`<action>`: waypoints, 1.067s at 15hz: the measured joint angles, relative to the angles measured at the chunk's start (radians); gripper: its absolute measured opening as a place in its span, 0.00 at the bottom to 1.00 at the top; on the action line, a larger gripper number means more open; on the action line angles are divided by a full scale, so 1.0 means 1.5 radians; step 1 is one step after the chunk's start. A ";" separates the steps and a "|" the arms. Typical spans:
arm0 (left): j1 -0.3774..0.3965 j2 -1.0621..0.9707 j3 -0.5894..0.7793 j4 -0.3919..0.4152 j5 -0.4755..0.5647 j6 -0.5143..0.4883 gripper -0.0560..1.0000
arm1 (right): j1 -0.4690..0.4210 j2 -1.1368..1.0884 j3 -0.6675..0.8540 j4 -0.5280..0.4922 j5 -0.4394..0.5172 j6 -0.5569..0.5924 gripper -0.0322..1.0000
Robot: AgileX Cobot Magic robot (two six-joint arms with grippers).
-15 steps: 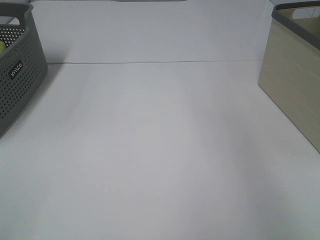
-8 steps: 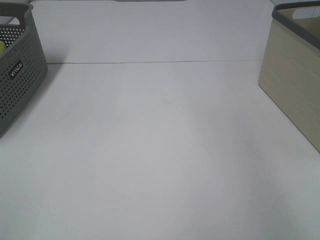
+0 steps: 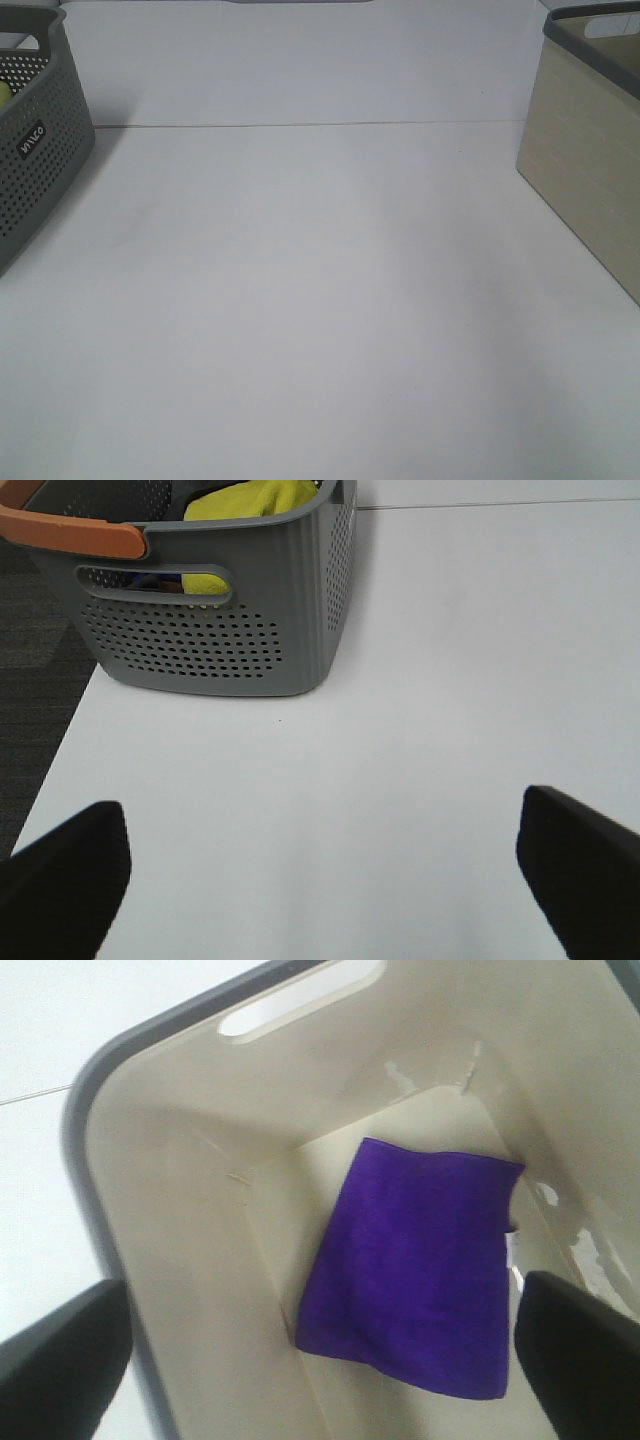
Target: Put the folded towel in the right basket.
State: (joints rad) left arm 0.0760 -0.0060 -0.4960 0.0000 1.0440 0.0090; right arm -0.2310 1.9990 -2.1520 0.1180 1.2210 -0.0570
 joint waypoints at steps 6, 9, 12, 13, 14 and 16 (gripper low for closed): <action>0.000 0.000 0.000 0.000 0.000 0.000 0.99 | 0.195 -0.042 0.005 -0.041 0.000 0.030 0.94; 0.000 0.000 0.000 0.000 0.000 0.000 0.99 | 0.196 -0.158 0.107 -0.041 -0.001 0.038 0.94; 0.000 0.000 0.000 0.000 0.000 0.000 0.99 | 0.196 -0.323 0.299 -0.041 -0.001 0.038 0.94; 0.000 0.000 0.000 0.000 0.000 0.000 0.99 | 0.196 -0.401 0.393 -0.041 -0.001 0.038 0.94; 0.000 0.000 0.000 0.000 0.000 0.000 0.99 | 0.196 -0.473 0.480 -0.035 -0.012 0.038 0.94; 0.000 0.000 0.000 0.000 0.000 0.000 0.99 | 0.196 -0.627 0.652 -0.016 -0.053 0.038 0.94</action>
State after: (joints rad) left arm 0.0760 -0.0060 -0.4960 0.0000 1.0440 0.0090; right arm 0.0630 1.0580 -1.1740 0.0940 1.1420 0.0000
